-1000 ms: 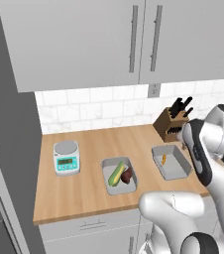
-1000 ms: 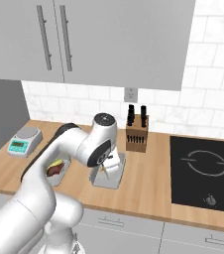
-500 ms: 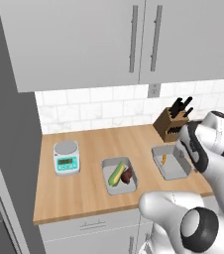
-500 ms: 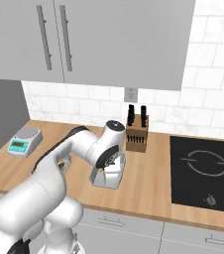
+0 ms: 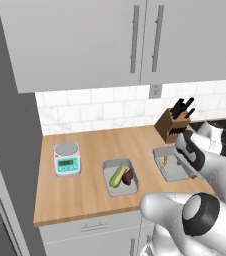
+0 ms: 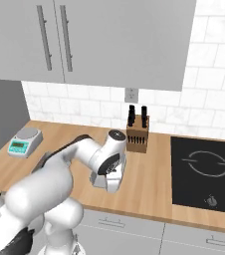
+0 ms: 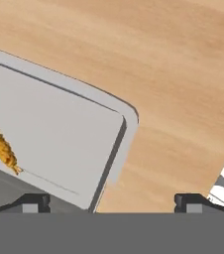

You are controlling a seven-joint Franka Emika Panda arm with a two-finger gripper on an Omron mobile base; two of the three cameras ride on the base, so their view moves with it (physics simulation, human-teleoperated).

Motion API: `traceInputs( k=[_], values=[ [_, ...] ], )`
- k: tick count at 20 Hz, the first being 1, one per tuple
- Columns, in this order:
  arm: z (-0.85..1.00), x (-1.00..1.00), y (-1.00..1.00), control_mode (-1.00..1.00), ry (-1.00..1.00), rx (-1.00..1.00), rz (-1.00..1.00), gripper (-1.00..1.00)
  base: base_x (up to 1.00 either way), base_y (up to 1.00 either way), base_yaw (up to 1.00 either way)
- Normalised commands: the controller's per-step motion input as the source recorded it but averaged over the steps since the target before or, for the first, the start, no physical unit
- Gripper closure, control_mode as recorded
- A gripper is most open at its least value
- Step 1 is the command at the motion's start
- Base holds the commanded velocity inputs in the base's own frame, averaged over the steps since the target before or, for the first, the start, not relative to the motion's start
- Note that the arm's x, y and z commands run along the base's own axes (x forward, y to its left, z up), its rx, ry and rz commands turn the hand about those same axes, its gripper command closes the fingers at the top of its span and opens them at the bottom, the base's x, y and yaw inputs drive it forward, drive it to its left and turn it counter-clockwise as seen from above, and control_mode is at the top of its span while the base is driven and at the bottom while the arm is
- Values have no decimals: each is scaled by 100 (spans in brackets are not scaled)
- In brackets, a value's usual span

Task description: Take the meat container that has the shrimp and place it on the second highest rack of the freezer. Then take the vegetable container that has the corn and potato and place it on the highest rack of the freezer.

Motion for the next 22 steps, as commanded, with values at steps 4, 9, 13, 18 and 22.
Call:
traceInputs(
  k=[4, 9, 13, 18, 22],
  values=[
    [-34, 20, 0, -100, 0, 0, 0, -100, 0, 0, 0],
    [-25, 13, 0, -100, 0, 0, 0, -100, 0, 0, 0],
    [-17, 16, 1, -100, 0, 0, 0, 100, 0, 0, 0],
    [5, 0, 10, -100, -1, 0, 0, 100, 0, 0, 0],
    [47, -21, 8, -100, -12, 0, 0, 100, 0, 0, 0]
  ],
)
